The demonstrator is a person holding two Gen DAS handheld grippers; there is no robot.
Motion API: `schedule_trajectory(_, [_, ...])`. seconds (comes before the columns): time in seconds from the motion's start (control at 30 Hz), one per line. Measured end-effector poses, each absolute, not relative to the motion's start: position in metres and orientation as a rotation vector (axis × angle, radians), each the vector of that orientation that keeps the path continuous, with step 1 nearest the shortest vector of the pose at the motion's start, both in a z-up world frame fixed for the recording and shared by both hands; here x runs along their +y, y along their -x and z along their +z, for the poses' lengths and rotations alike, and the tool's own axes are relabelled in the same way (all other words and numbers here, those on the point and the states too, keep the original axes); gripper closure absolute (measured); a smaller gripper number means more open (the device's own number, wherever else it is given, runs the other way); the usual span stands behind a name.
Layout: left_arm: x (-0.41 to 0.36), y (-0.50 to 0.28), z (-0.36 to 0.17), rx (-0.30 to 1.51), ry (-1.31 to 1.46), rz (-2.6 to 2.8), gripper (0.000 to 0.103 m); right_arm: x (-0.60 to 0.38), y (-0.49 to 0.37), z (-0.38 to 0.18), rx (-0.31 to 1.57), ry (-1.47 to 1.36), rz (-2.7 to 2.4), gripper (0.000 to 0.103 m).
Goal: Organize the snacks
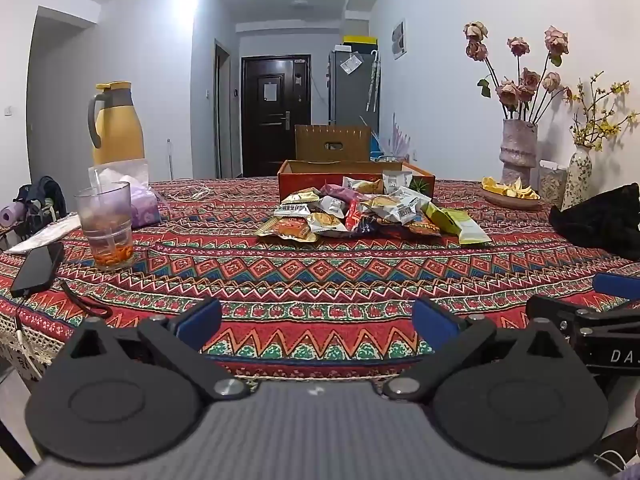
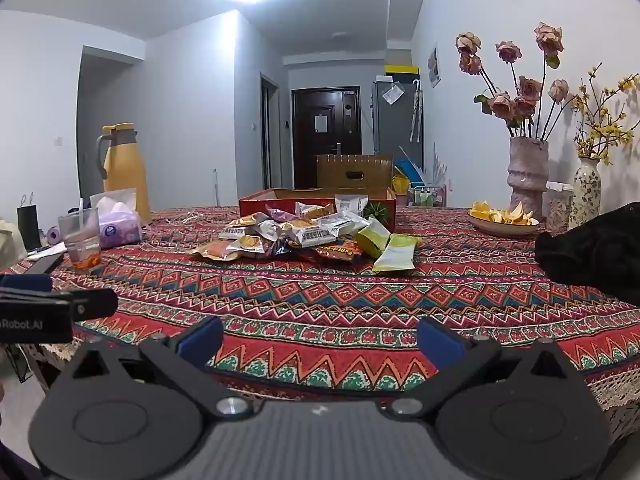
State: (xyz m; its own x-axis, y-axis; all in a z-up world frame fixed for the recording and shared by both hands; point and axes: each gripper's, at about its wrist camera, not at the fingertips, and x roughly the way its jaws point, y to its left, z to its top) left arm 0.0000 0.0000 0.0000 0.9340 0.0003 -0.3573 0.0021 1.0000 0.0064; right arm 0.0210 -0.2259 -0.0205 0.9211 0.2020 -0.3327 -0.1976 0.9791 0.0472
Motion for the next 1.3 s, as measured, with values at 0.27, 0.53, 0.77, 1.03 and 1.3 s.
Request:
schedule_trajectory(0.27, [0.003,-0.0016,0.0005,0.366,-0.006,-0.008,0.0,-0.2254,-0.0208,-0.0212,0.337,-0.009,0.204,0.0])
schedule_trajectory(0.53, [-0.0025,-0.0032,-0.0036,0.363,-0.015,-0.005,0.0,-0.225,-0.0192,-0.0193,0.333,-0.005,0.205,0.0])
schedule_trajectory(0.77, [-0.0014,0.0021,0.0002,0.358,-0.017,-0.009,0.0,-0.2255,-0.0207,-0.0198,0.335,-0.005,0.202,0.0])
schedule_trajectory(1.03, [-0.0012,0.0028,0.0018,0.355,-0.023,-0.01,0.0,-0.226,-0.0207,-0.0203,0.337,-0.004,0.201,0.0])
schedule_trajectory(1.3, [-0.0017,0.0026,0.0005,0.356,-0.023,-0.011,0.0,-0.2262,-0.0209,-0.021,0.338,-0.004,0.2,0.0])
